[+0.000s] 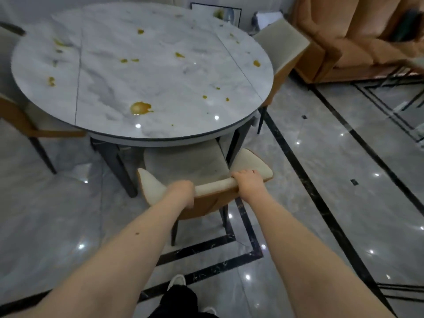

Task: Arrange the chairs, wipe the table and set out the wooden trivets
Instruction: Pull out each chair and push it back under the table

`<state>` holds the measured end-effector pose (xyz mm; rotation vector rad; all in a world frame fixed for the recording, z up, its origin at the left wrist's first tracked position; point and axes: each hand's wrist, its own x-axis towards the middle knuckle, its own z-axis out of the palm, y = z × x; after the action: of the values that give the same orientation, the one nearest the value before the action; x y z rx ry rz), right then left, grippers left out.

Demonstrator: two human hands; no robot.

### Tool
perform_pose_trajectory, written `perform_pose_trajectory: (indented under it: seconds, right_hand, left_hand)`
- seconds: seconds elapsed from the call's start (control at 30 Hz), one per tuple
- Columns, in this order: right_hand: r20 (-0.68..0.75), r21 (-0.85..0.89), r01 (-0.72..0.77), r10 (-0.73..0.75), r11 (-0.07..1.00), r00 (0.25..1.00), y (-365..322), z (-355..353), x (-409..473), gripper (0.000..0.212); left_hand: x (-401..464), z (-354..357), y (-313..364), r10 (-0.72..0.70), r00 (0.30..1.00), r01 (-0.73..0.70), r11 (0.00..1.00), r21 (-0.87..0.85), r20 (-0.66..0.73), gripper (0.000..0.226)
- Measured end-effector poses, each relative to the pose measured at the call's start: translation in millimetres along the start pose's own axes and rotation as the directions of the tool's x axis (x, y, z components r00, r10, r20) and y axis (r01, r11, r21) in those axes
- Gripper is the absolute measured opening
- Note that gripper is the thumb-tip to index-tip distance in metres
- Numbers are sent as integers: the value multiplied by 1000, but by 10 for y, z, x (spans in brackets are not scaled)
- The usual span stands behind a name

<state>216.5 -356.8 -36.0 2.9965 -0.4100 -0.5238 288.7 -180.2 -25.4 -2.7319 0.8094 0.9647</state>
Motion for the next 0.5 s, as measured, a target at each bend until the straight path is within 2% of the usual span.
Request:
perform_pose_trajectory:
  seconds: [0.2, 0.37, 0.5]
  right_hand:
    - [15, -42, 24, -24, 999, 1000, 71, 62, 24, 42]
    - [115, -83, 65, -56, 994, 992, 174, 19, 147, 44]
    - [129, -127, 104, -87, 986, 988, 387, -4, 281, 45]
  left_hand:
    - [40, 35, 27, -8, 1000, 8, 1000, 7, -29, 41]
    - [38, 82, 104, -54, 996, 55, 998, 10, -74, 40]
    - [107, 114, 292, -107, 983, 100, 993, -58, -151, 36]
